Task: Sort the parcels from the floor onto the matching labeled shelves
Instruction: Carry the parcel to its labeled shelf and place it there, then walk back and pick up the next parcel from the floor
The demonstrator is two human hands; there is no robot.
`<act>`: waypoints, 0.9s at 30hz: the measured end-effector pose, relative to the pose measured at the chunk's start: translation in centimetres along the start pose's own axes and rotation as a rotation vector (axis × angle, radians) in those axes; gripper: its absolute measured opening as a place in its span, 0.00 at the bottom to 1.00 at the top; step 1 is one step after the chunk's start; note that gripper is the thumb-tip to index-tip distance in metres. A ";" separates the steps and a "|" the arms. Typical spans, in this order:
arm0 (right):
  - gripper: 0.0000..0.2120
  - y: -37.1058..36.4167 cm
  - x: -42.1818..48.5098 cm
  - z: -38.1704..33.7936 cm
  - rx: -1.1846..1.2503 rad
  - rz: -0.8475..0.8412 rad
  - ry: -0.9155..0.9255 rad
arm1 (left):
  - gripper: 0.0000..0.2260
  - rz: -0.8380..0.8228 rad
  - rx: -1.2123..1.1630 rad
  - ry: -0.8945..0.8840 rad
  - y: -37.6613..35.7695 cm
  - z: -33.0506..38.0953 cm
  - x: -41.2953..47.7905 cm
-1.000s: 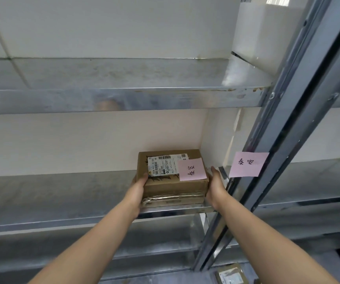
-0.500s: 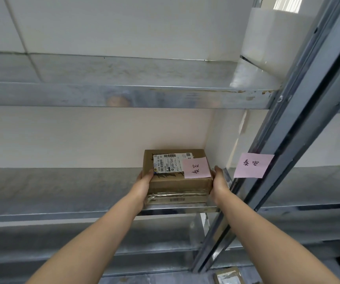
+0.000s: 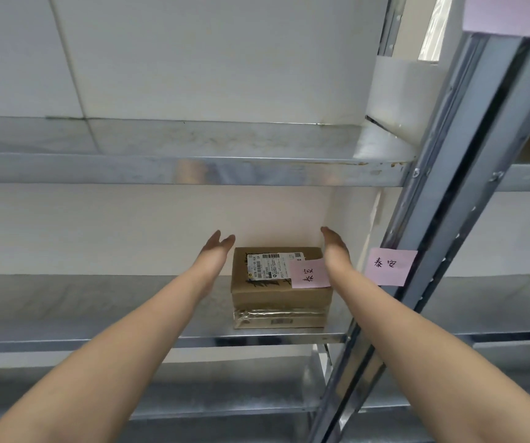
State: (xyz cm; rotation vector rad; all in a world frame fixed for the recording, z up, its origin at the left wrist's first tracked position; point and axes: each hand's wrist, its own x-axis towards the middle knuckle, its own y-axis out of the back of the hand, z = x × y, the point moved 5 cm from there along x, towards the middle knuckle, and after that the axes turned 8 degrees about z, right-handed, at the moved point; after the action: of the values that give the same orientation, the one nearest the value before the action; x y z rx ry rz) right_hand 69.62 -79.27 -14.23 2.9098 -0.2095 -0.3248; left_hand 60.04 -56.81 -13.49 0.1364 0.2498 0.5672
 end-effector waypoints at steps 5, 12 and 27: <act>0.24 -3.4 -1.6 -1.9 0.004 -0.115 0.053 | 0.26 0.054 -0.030 -0.029 2.3 1.1 -1.3; 0.22 -9.9 -5.2 -4.3 0.010 -0.280 0.133 | 0.26 0.202 -0.080 -0.013 9.2 1.1 -2.8; 0.08 -22.7 -17.8 -4.6 0.097 -0.717 0.260 | 0.21 0.647 -0.205 0.013 23.4 -3.3 -10.2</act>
State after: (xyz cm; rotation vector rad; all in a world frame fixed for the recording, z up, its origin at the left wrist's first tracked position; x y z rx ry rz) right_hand 56.20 -53.50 -11.25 2.9725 0.8902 -0.0295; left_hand 38.80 -42.68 -10.11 0.0109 0.1548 1.2322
